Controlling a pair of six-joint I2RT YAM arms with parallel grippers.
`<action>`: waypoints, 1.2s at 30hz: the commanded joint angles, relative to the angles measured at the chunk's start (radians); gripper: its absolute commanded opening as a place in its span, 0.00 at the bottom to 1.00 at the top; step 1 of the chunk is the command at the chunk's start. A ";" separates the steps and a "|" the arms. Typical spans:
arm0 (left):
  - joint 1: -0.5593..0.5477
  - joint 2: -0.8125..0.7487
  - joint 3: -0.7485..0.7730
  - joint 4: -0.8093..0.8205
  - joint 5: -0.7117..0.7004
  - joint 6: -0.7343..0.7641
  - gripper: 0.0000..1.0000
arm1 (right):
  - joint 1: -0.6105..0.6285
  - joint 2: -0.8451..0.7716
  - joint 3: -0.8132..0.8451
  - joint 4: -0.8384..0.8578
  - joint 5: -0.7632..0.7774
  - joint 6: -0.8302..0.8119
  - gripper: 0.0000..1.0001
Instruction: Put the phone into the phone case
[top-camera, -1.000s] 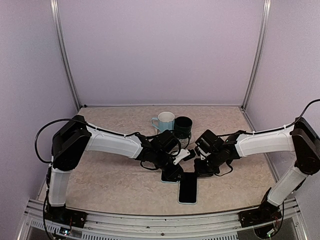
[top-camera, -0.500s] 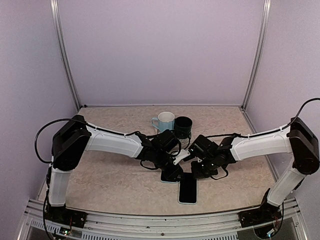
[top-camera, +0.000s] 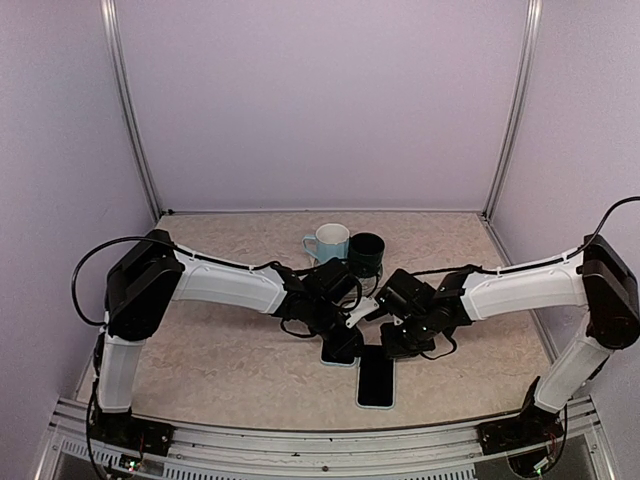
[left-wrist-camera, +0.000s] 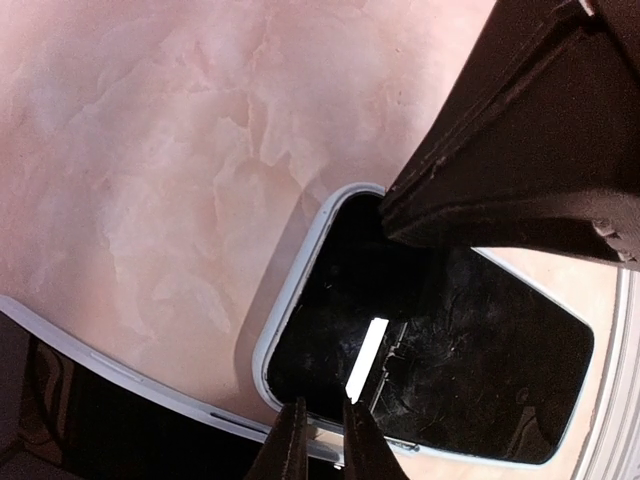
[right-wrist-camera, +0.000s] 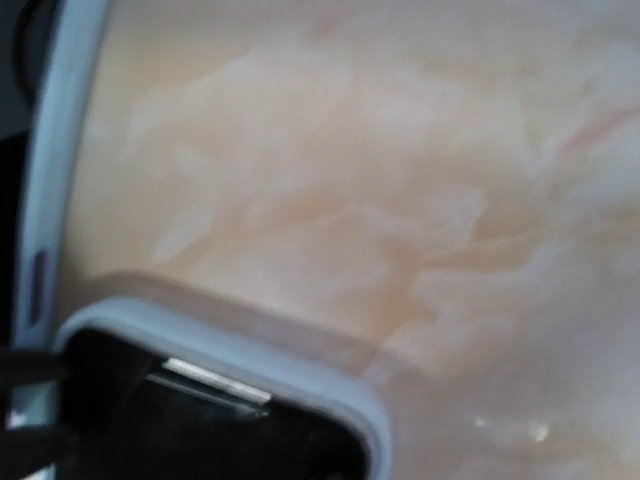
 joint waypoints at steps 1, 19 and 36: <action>-0.035 0.059 -0.034 -0.117 0.034 0.001 0.15 | 0.021 -0.042 0.029 -0.022 -0.058 -0.011 0.00; 0.149 -0.076 0.191 -0.225 0.162 -0.012 0.22 | -0.036 0.032 0.035 0.054 -0.077 -0.048 0.00; 0.222 -0.106 0.147 -0.197 0.139 -0.012 0.23 | 0.022 0.226 0.091 -0.203 -0.018 -0.025 0.00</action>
